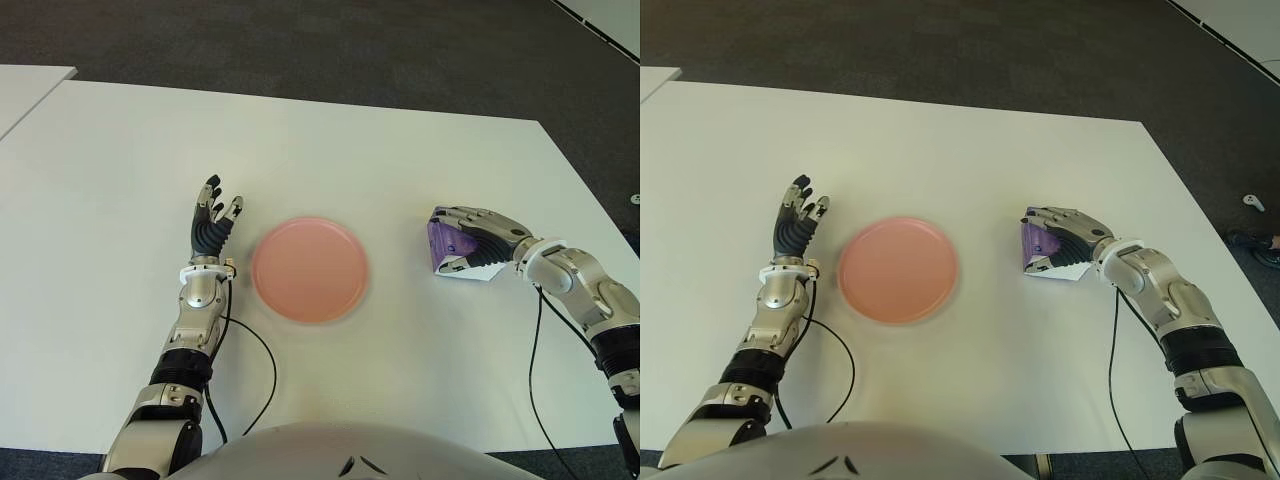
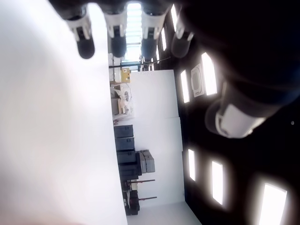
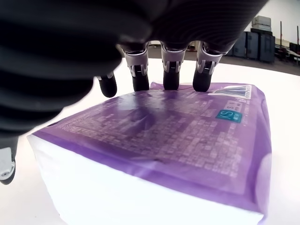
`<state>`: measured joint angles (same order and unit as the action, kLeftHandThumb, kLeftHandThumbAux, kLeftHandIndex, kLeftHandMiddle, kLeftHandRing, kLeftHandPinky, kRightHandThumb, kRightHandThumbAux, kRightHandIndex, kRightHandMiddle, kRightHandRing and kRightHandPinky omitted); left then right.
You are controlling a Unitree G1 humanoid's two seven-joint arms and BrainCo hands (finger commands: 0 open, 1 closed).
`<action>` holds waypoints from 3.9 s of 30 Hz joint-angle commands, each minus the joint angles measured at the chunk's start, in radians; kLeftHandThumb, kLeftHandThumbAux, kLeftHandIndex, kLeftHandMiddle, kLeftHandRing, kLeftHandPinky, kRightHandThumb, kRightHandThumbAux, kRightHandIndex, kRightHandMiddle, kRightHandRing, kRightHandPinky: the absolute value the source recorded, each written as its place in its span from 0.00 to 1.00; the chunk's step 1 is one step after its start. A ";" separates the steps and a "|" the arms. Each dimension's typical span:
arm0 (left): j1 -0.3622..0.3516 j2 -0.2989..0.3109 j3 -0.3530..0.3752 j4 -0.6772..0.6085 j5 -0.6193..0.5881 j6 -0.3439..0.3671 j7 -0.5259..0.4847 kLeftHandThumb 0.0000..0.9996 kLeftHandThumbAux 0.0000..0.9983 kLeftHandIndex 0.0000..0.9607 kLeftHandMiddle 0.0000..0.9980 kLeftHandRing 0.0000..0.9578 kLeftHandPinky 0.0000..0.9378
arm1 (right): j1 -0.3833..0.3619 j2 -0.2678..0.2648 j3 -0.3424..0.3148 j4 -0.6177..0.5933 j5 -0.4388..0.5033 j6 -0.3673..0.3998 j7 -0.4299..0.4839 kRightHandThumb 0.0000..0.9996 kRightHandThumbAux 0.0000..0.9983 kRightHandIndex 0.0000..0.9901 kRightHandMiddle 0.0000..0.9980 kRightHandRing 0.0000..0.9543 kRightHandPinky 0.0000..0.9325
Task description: Put the tissue paper into the plate.
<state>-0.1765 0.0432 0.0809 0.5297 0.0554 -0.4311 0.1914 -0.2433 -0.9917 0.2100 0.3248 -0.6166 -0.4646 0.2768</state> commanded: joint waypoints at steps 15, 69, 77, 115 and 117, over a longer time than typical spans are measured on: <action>0.001 0.003 0.009 0.015 -0.017 0.018 -0.028 0.00 0.58 0.00 0.00 0.00 0.00 | 0.026 0.017 0.010 -0.004 -0.002 0.009 0.022 0.27 0.43 0.00 0.00 0.00 0.00; -0.011 -0.003 0.000 0.019 0.006 0.026 -0.031 0.00 0.52 0.00 0.00 0.00 0.00 | 0.323 0.000 -0.342 -0.073 0.069 -0.008 -0.283 0.31 0.41 0.00 0.01 0.00 0.00; -0.010 -0.005 0.003 0.020 0.002 0.030 -0.031 0.00 0.53 0.00 0.00 0.00 0.00 | 0.332 0.002 -0.347 -0.080 0.077 0.001 -0.270 0.29 0.40 0.00 0.00 0.00 0.00; -0.021 -0.011 0.008 0.037 0.009 0.028 -0.022 0.00 0.53 0.00 0.00 0.00 0.00 | 0.281 0.024 -0.263 0.007 0.073 -0.044 -0.240 0.29 0.43 0.00 0.01 0.00 0.00; -0.022 -0.011 0.007 0.035 0.013 0.033 -0.018 0.00 0.53 0.00 0.00 0.00 0.00 | 0.265 0.032 -0.243 0.022 0.063 -0.047 -0.240 0.29 0.43 0.00 0.01 0.00 0.00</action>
<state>-0.1909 0.0376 0.0921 0.5530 0.0586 -0.4159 0.1594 0.0401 -0.9778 -0.0649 0.3247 -0.5426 -0.4978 0.0258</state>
